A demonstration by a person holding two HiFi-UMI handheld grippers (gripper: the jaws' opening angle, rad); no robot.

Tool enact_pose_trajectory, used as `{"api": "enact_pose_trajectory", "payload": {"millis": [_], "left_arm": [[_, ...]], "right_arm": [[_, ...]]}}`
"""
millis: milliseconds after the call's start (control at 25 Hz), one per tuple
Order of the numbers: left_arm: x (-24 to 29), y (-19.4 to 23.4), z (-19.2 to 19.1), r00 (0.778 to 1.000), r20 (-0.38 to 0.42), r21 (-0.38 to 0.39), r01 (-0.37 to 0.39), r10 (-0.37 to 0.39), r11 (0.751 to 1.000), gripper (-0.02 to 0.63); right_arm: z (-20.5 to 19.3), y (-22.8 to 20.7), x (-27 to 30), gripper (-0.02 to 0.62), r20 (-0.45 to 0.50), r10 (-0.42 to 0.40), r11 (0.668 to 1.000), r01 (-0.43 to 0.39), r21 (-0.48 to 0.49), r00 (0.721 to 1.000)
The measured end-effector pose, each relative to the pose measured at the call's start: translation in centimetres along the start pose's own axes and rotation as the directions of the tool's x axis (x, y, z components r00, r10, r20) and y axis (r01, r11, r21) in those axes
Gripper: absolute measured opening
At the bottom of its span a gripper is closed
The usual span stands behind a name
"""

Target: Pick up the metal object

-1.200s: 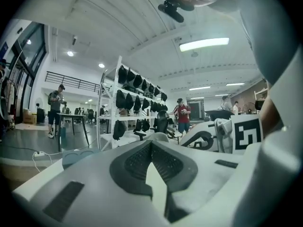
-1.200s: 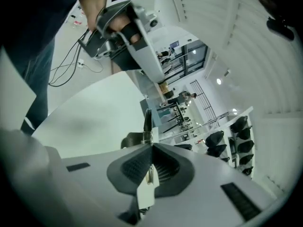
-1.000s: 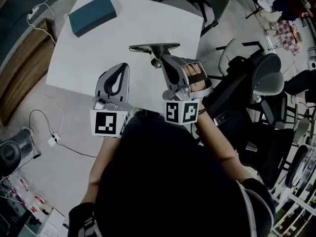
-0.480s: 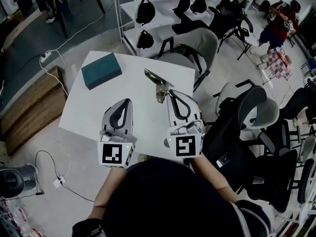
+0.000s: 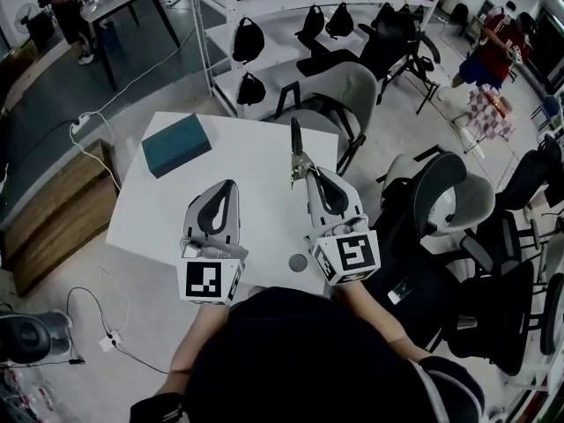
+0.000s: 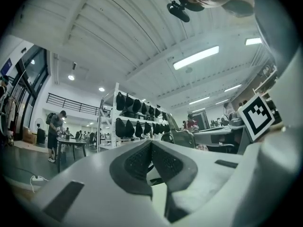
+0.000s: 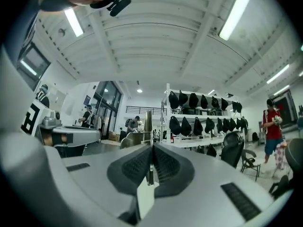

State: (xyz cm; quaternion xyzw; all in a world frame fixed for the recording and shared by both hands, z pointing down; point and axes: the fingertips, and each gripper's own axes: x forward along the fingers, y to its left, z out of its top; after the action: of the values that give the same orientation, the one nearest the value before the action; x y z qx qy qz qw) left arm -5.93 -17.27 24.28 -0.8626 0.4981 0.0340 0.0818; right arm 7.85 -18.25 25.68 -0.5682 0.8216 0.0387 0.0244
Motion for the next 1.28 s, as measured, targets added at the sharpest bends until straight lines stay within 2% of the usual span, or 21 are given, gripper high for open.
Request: {"api": "enact_pose_trajectory", "payload": {"millis": [120,400,560,1280], "left_arm": [[-0.1,-0.6,0.2,1.0,0.0,0.005,0.0,0.0,1.0,0.023],[-0.2,-1.5,0.1,1.0,-0.001,0.013,-0.003,0.003,1.0,0.023],[-0.2,-1.9,0.2,1.0,-0.002,0.017,-0.014,0.014,1.0,0.023],[-1.3,-5.0,-0.8,0.998,-0.009,0.035,-0.056,0.056,0.998,0.023]], "right_arm": [[-0.3,-0.6,-0.8,0.028,0.007,-0.017,0.999,0.017,0.034,1.0],[-0.3,-1.0,-1.8,0.028,0.021,-0.03,0.999,0.03,0.012,0.999],[-0.3,-1.1,-2.0,0.028,0.019,-0.012,1.0,0.012,-0.003,1.0],[-2.0,-2.8,-4.0,0.028,0.017,0.042,0.997,-0.043,0.065,0.999]]}}
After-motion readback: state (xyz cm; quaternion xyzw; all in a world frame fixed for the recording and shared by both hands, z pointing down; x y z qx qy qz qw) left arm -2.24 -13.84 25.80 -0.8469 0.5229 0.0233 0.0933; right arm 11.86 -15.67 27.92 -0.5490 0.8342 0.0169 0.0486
